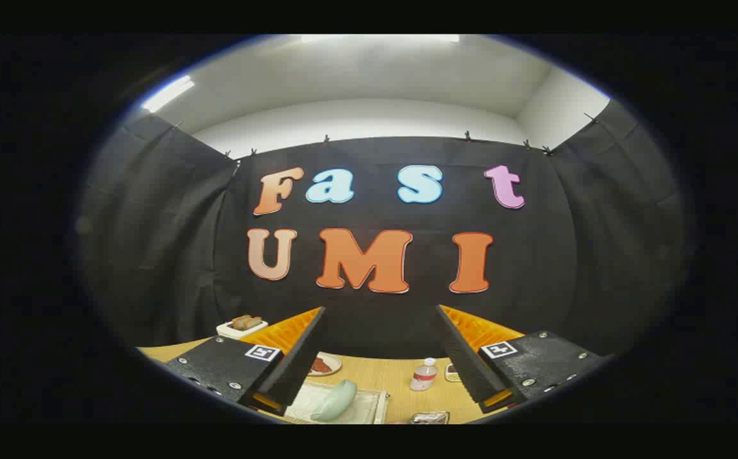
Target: Take the plate from the dish rack, then take the spoon from the basket and place it into the plate.
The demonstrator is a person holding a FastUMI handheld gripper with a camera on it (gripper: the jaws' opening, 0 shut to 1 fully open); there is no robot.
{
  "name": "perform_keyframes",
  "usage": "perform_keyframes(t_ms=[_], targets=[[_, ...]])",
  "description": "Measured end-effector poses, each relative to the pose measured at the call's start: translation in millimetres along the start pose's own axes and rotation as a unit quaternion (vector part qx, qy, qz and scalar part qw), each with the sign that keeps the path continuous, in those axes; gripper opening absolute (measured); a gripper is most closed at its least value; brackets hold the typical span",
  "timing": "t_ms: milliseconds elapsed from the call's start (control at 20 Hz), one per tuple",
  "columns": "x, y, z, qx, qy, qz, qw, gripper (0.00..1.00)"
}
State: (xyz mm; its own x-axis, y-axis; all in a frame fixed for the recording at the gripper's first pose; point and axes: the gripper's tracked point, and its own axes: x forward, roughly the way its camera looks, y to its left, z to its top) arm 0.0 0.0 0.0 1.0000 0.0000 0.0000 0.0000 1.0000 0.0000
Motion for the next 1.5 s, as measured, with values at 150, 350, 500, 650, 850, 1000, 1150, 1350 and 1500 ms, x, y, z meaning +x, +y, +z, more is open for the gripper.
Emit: perform_keyframes(t_ms=[150, 350, 500, 650, 850, 1000, 1150, 1350, 1500], targets=[[-2.1, 1.4, 4.8, -0.006, -0.004, -0.001, 1.0, 0.98], [-3.6, -0.8, 12.1, -0.014, -0.01, -0.003, 1.0, 0.99], [-3.7, -4.8, 16.4, -0.005, -0.015, -0.01, 1.0, 0.98], [-3.6, -8.6, 14.8, -0.003, -0.013, -0.016, 1.0, 0.99], [-4.1, -13.7, 15.8, -0.007, -0.014, -0.022, 1.0, 0.99], [-2.7, -14.4, 13.0, -0.005, -0.01, -0.024, 1.0, 0.99], [-1.9, -16.2, 10.9, -0.006, -0.007, -0.024, 1.0, 0.99], [-2.5, -12.9, 4.0, -0.006, 0.004, -0.02, 1.0, 0.98], [0.3, -4.8, -4.4, -0.005, 0.015, -0.011, 1.0, 0.99]])
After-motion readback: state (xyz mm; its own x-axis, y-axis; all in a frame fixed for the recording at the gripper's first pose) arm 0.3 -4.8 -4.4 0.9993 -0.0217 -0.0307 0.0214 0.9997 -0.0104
